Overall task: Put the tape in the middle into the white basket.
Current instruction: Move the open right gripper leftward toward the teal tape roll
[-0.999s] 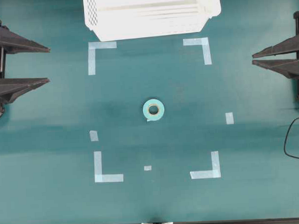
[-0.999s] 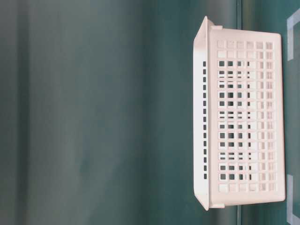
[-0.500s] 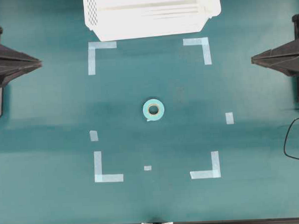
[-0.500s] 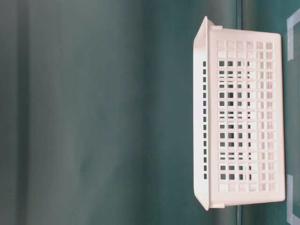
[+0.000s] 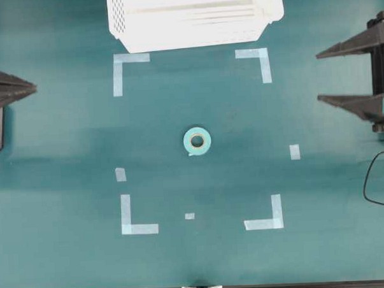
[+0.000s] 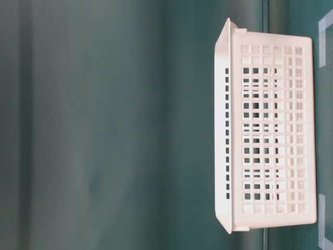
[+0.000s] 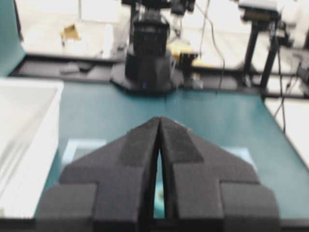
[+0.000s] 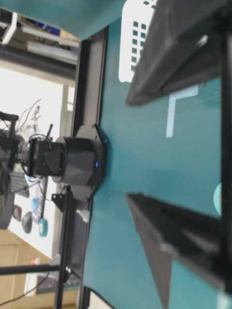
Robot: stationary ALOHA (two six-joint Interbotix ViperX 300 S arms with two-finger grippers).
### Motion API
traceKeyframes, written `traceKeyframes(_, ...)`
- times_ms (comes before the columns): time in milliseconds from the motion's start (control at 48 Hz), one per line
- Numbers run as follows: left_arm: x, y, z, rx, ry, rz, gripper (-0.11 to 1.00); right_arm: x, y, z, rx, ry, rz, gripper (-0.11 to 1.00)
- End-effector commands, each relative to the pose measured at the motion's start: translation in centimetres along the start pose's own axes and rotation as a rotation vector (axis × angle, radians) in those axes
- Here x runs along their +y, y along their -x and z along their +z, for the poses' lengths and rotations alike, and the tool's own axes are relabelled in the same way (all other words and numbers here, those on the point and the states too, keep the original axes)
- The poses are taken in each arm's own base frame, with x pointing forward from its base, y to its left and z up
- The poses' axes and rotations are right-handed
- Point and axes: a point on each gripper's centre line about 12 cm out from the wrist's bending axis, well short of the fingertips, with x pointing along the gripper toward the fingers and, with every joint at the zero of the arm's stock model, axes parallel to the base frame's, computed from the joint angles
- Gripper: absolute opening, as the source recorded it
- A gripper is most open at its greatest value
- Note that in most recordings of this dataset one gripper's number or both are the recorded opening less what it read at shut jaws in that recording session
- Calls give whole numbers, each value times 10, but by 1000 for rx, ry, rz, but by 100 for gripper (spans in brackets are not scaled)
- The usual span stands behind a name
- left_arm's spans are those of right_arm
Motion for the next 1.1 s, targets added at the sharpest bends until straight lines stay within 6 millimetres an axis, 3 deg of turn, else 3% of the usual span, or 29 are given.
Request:
traceKeyframes(0, 0, 2, -2, 14, -4, -3, -11, 0, -7, 9, -23, -1, -2, 97)
traceKeyframes(458, 2, 22, -52, 212, -3, 3, -11, -2, -32, -1, 48, -51, -21, 100)
traceKeyframes(1083, 4, 26, -72, 265, 1, 7, -11, -4, -57, -31, 110, -100, -28, 100)
